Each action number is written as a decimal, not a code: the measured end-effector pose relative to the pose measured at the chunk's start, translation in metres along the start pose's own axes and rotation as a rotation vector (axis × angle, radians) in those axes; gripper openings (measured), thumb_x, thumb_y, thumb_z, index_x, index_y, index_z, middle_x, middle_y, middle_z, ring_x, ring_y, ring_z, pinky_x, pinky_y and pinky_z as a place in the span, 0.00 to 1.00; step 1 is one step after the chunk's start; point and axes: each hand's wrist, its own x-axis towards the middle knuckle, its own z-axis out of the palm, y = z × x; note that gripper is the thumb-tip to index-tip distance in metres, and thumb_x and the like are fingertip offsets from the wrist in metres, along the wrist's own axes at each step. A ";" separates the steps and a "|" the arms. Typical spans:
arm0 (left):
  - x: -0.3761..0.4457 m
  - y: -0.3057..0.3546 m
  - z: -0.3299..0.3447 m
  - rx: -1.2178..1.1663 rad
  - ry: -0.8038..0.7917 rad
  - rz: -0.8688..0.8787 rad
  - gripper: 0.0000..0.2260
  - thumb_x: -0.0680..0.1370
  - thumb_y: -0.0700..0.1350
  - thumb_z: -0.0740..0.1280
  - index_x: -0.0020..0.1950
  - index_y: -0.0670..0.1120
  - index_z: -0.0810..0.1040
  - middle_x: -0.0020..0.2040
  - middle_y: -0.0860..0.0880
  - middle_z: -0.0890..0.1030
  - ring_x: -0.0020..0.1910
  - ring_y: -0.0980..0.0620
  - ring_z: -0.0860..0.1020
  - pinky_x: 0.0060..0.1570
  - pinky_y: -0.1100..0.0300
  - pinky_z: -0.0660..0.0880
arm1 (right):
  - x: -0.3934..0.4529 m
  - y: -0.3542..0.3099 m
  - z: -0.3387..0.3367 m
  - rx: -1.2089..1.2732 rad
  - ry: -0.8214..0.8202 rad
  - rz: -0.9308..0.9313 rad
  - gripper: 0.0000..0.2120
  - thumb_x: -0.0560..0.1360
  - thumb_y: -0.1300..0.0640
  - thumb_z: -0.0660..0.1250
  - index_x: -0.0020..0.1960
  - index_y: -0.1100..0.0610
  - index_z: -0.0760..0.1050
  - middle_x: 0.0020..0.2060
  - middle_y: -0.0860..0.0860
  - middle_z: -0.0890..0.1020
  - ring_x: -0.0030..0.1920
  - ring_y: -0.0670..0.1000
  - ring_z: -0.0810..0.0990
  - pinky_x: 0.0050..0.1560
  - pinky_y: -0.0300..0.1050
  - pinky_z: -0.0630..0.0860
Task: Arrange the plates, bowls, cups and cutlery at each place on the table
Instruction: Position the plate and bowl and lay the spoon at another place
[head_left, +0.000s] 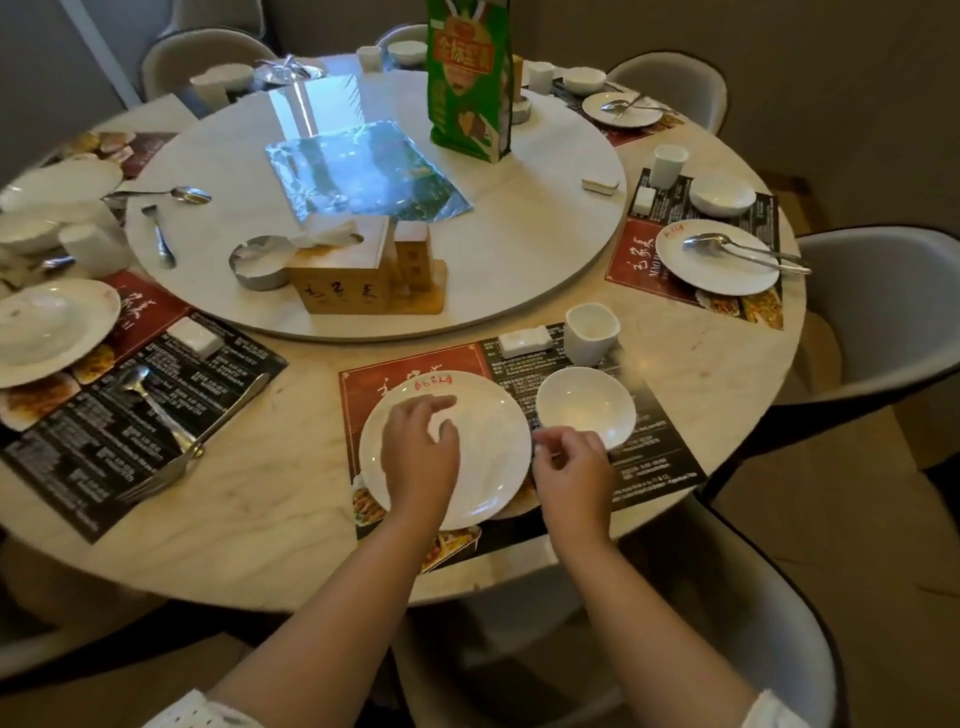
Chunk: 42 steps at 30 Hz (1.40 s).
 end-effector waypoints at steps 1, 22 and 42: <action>-0.001 -0.009 -0.009 0.088 0.070 -0.022 0.12 0.77 0.41 0.66 0.57 0.54 0.79 0.65 0.51 0.72 0.67 0.51 0.69 0.64 0.55 0.68 | -0.006 0.000 0.006 -0.002 -0.037 0.005 0.07 0.76 0.60 0.66 0.48 0.49 0.78 0.50 0.46 0.74 0.45 0.40 0.75 0.39 0.27 0.69; 0.019 -0.064 -0.102 -0.081 0.102 -0.133 0.11 0.77 0.39 0.63 0.52 0.53 0.80 0.56 0.53 0.74 0.55 0.57 0.73 0.47 0.71 0.66 | -0.035 -0.056 0.085 0.016 -0.222 -0.243 0.08 0.74 0.62 0.68 0.47 0.49 0.80 0.46 0.44 0.76 0.50 0.43 0.75 0.50 0.35 0.72; 0.141 -0.185 -0.266 0.066 0.236 -0.220 0.04 0.78 0.46 0.66 0.49 0.53 0.81 0.47 0.54 0.79 0.46 0.58 0.77 0.37 0.64 0.70 | -0.044 -0.168 0.306 -0.347 -0.648 -0.649 0.09 0.72 0.67 0.68 0.48 0.57 0.82 0.50 0.53 0.79 0.54 0.55 0.72 0.52 0.47 0.71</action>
